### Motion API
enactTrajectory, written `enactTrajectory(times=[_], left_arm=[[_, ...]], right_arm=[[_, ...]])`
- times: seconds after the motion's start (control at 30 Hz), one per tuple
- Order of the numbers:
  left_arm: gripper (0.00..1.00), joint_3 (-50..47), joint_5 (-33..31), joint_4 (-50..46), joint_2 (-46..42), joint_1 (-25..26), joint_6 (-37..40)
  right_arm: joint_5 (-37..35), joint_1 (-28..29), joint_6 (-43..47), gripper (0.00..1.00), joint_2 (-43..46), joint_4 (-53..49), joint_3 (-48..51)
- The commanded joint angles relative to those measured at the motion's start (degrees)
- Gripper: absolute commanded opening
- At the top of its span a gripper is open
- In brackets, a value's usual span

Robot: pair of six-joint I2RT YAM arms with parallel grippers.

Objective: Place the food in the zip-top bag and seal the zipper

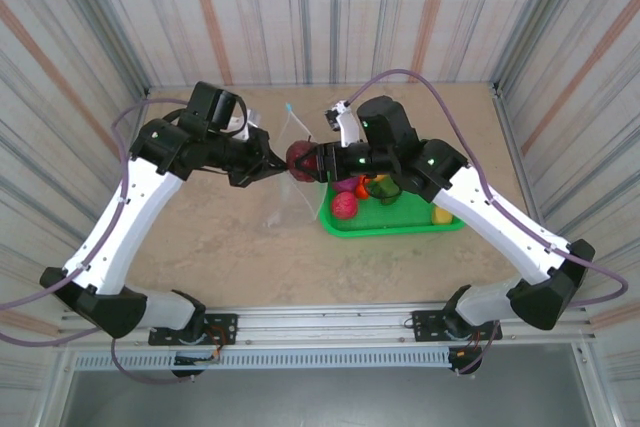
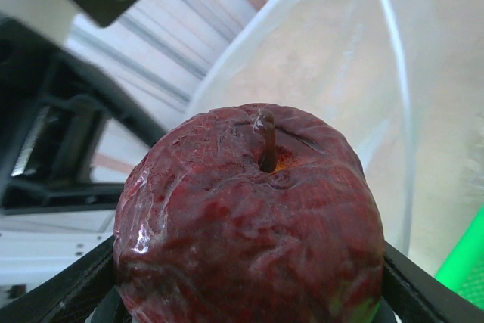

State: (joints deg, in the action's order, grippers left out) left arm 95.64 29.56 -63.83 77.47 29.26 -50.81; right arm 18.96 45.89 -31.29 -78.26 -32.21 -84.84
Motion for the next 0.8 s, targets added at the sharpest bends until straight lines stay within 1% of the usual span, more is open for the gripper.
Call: enactTrajectory(times=[0.0,0.2,0.27,0.3,0.37,0.4,0.47,0.63,0.77], left_arm=[[0.0,3.0,4.1,0.8,-0.7,0.5,1.1],[0.0,3.2,5.4,2.7,-1.1,0.7,0.8],[0.0,2.9,5.6,4.0,-1.0,1.2,0.3],[0.0,2.7,5.5,4.7,-0.9,1.5,0.0],[0.0,2.0,5.0,6.4,-0.7,2.4,-0.6],[0.0,1.5,4.5,6.9,-0.8,2.7,-0.8],[0.0,-0.2,3.6,8.0,-1.2,2.9,-1.5],[0.0,-5.0,2.8,11.0,-3.0,2.9,-3.1],[0.0,-7.3,-0.2,10.6,-4.4,2.8,-3.1]], right_arm=[[-6.5,0.8,0.2,0.53,-2.0,-3.8,0.2],[-11.2,2.1,0.9,0.54,-6.7,-10.7,-3.5],[-12.8,2.6,0.9,0.57,-8.1,-11.9,-4.8],[-13.3,2.7,0.8,0.61,-8.4,-11.8,-5.0],[-12.8,2.3,0.2,0.77,-8.9,-11.4,-5.1],[-11.3,2.0,0.2,0.82,-8.8,-10.6,-5.1],[-8.8,1.4,-0.5,0.87,-8.1,-8.6,-4.6],[-3.7,0.2,-1.6,0.89,-4.9,-3.5,-2.3],[-3.5,-1.3,-2.7,0.87,-1.5,-1.5,-1.2]])
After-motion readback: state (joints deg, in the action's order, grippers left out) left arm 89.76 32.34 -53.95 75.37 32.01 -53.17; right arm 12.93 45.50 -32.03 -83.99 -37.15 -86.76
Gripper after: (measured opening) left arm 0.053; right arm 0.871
